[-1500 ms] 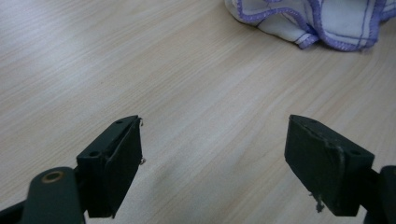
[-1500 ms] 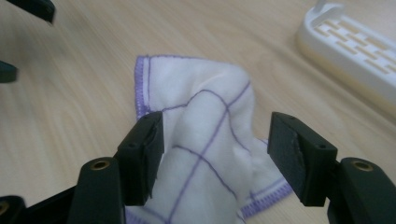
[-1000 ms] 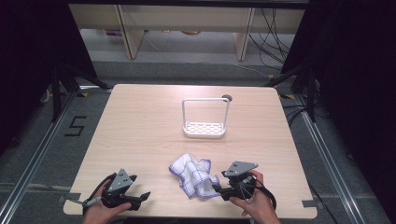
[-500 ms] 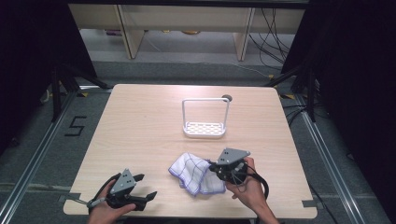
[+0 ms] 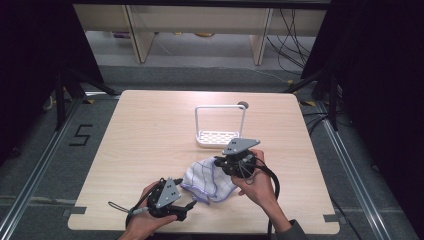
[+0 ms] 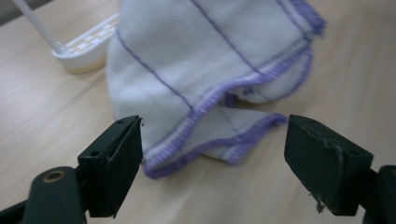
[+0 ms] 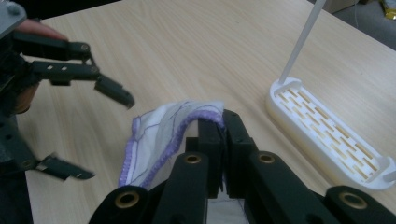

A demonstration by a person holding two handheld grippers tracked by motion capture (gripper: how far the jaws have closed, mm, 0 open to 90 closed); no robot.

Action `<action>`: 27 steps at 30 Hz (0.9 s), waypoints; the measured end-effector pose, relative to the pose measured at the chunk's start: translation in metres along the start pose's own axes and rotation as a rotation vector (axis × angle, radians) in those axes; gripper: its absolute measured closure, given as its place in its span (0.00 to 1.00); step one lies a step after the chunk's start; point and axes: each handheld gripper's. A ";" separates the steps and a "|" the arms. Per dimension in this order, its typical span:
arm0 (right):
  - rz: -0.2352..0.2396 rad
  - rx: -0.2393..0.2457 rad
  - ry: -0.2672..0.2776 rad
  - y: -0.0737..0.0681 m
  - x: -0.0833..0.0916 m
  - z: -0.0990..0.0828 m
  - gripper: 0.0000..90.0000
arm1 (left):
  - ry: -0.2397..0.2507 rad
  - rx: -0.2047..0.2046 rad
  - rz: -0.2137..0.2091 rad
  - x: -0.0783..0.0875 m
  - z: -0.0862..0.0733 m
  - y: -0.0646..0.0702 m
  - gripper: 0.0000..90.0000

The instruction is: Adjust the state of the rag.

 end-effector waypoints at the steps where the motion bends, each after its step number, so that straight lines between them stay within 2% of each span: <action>1: 0.000 0.000 0.000 0.000 0.000 0.000 0.98 | -0.006 -0.031 0.022 -0.003 0.000 -0.002 0.22; 2: 0.008 0.013 -0.007 0.002 0.000 -0.002 0.98 | -0.031 -0.103 0.036 -0.007 0.000 -0.008 0.25; 4: 0.007 0.008 -0.008 0.002 0.000 -0.003 0.98 | -0.030 -0.119 0.049 -0.011 -0.001 -0.010 0.27; 5: 0.001 0.006 -0.004 0.003 0.001 -0.003 0.98 | -0.021 -0.109 0.049 -0.014 -0.001 -0.010 0.31; 6: 0.005 -0.004 -0.002 0.003 0.000 -0.004 0.98 | -0.033 -0.129 0.033 -0.018 -0.002 -0.013 0.35; 7: 0.014 -0.006 -0.004 0.004 0.001 -0.004 0.98 | -0.025 -0.127 0.035 -0.021 -0.003 -0.013 0.41; 8: 0.014 -0.006 -0.004 0.004 0.001 -0.004 0.98 | -0.048 -0.160 0.027 -0.022 -0.002 -0.014 0.41; 9: 0.009 -0.013 -0.012 0.003 0.002 -0.004 0.98 | -0.038 -0.165 0.019 -0.024 -0.003 -0.015 0.47; 10: 0.005 -0.014 -0.012 0.005 0.002 -0.004 0.98 | -0.037 -0.164 0.010 -0.025 -0.003 -0.016 0.63; 11: 0.005 -0.014 -0.012 0.005 0.002 -0.004 0.98 | -0.022 -0.152 0.007 -0.026 -0.004 -0.017 0.63; 12: 0.000 -0.002 -0.008 0.006 0.002 -0.005 0.98 | 0.014 -0.122 -0.009 -0.026 -0.002 -0.021 0.78; 13: 0.000 -0.002 -0.008 0.006 0.002 -0.005 0.98 | 0.014 -0.122 -0.009 -0.026 -0.002 -0.021 0.84; 14: -0.003 0.003 -0.011 0.007 0.002 -0.005 0.98 | 0.031 -0.098 -0.007 -0.025 0.000 -0.024 0.84; 15: 0.000 -0.007 -0.019 0.008 0.003 -0.006 0.98 | 0.041 -0.066 -0.017 -0.023 0.001 -0.027 0.90; 16: -0.013 -0.016 -0.027 0.011 0.006 -0.006 0.98 | 0.079 0.037 -0.049 -0.016 0.004 -0.033 0.94; 17: -0.013 -0.016 -0.027 0.011 0.006 -0.006 0.98 | 0.079 0.037 -0.049 -0.016 0.004 -0.033 0.94; 19: -0.026 0.006 -0.041 0.017 0.011 -0.008 0.98 | 0.143 0.165 -0.079 -0.007 0.013 -0.045 0.94; 20: -0.026 0.006 -0.041 0.017 0.011 -0.008 0.98 | 0.143 0.165 -0.079 -0.007 0.013 -0.045 0.94; 21: -0.036 -0.007 -0.040 0.020 0.012 -0.010 0.98 | 0.150 0.196 -0.088 -0.004 0.016 -0.052 0.94; 22: -0.052 -0.012 -0.043 0.024 0.011 -0.012 0.98 | 0.158 0.243 -0.088 -0.004 0.018 -0.061 0.94; 23: -0.060 -0.010 -0.077 0.030 0.010 -0.013 0.98 | 0.163 0.282 -0.090 -0.006 0.018 -0.067 0.94; 24: -0.075 -0.012 -0.066 0.033 0.005 -0.016 0.98 | 0.166 0.315 -0.081 -0.009 0.017 -0.074 0.94; 27: -0.089 -0.023 -0.126 0.043 -0.011 -0.023 0.98 | 0.134 0.357 -0.024 -0.025 0.004 -0.092 0.95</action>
Point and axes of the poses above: each handheld gripper's, and its own axes: x roughly backward along the jaws, z roughly out of its top, y roughly to its right, and after that the axes turned 13 degrees about y, right-handed
